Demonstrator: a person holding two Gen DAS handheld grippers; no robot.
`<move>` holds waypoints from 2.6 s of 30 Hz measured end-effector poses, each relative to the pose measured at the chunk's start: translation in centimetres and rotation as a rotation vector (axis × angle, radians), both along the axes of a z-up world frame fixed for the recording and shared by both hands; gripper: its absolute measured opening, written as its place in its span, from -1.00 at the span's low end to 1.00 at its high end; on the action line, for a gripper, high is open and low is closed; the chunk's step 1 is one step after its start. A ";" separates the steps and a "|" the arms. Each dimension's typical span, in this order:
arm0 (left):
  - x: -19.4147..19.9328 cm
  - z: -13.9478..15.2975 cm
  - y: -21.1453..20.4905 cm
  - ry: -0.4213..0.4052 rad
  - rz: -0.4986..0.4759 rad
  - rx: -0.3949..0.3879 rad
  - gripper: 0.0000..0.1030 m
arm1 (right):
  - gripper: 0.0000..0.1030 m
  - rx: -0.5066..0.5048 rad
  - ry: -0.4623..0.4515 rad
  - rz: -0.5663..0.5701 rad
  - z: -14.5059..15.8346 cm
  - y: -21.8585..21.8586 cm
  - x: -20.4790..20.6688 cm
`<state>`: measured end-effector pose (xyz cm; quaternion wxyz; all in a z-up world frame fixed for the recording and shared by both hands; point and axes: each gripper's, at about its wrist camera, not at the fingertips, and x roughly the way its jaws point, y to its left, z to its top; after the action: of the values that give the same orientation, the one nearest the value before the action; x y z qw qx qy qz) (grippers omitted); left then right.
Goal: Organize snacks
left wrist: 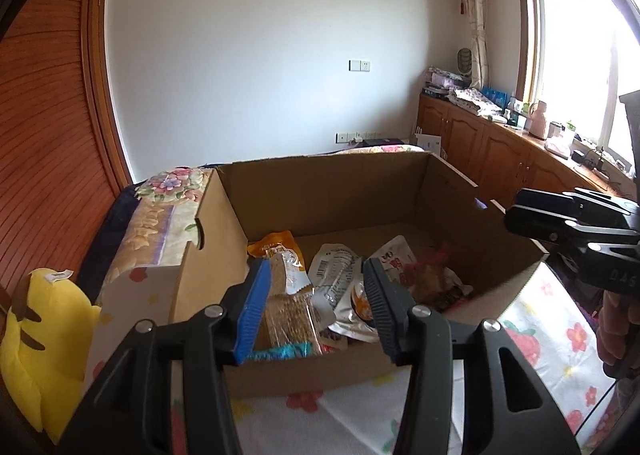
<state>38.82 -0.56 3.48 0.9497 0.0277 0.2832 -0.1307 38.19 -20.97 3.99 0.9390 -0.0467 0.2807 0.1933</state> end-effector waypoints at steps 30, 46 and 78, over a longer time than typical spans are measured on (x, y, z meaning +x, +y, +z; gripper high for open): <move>-19.5 -0.6 4.1 -0.011 0.093 -0.021 -0.01 | -0.08 0.030 -0.039 -0.050 1.0 -0.3 -20.5; -26.1 -1.5 3.5 -0.037 0.118 0.026 0.16 | 0.44 0.034 -0.068 -0.152 0.1 -0.8 -25.8; -32.6 0.6 1.2 -0.167 0.201 0.031 1.00 | 0.89 0.026 -0.069 -0.260 -2.1 -1.8 -30.2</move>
<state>6.21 0.67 4.05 0.9778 0.0247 0.2063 -0.0277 8.03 -22.79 1.87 0.9658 -0.0044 0.2492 0.0719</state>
